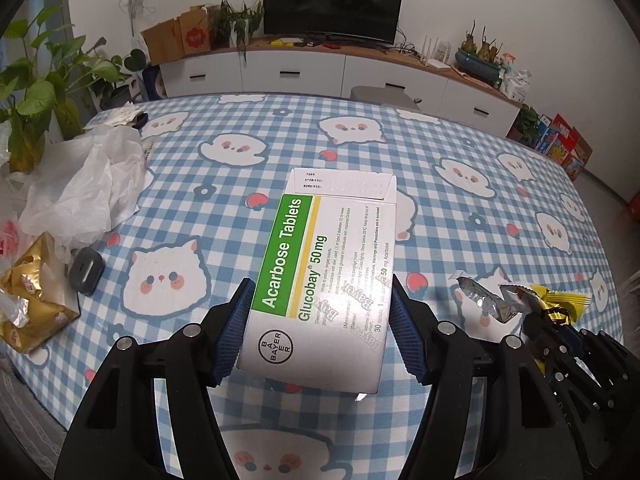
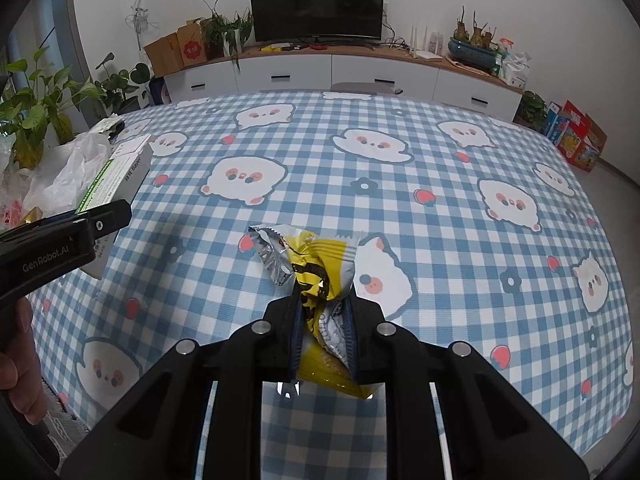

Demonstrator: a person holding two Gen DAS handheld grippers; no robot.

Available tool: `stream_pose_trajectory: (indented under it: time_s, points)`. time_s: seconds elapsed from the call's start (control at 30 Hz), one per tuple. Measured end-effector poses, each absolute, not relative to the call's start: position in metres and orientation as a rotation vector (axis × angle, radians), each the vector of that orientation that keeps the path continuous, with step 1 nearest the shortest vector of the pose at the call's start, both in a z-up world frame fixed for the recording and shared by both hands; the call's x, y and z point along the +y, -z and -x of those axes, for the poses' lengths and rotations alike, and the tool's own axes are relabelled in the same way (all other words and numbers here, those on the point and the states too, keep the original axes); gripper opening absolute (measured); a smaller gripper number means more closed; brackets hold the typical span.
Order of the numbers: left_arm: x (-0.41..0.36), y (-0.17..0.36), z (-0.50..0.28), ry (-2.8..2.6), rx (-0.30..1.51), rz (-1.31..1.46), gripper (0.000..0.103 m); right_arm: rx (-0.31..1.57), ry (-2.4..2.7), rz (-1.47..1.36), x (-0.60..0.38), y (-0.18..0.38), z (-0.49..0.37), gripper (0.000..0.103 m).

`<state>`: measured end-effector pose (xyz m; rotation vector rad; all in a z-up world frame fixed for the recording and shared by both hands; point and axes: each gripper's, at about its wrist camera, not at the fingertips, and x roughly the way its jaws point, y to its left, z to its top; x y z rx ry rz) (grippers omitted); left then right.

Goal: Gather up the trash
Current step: 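Lift the Acarbose box and snack packet and carry both over the bin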

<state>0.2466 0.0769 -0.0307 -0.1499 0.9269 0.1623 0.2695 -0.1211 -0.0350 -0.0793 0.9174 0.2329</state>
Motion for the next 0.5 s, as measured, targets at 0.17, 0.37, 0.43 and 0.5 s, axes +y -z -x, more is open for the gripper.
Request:
stream_pose_trajectory:
  time_s: [0.17,0.37,0.43,0.5]
  points:
    - [0.071,0.026,-0.227,-0.149,0.916,0.150,0.063,0.906,-0.238,0.080,-0.122,0.030,-0.255,0.016]
    - [0.068,0.026,-0.204,-0.148,0.915,0.149,0.063,0.896,-0.242,0.070,-0.125,0.024,-0.237,0.016]
    - [0.067,0.028,-0.197,-0.148,0.921,0.146,0.063,0.896,-0.244,0.066,-0.126,0.024,-0.231,0.016]
    - [0.067,0.028,-0.188,-0.149,0.923,0.146,0.063,0.895,-0.246,0.060,-0.126,0.023,-0.224,0.016]
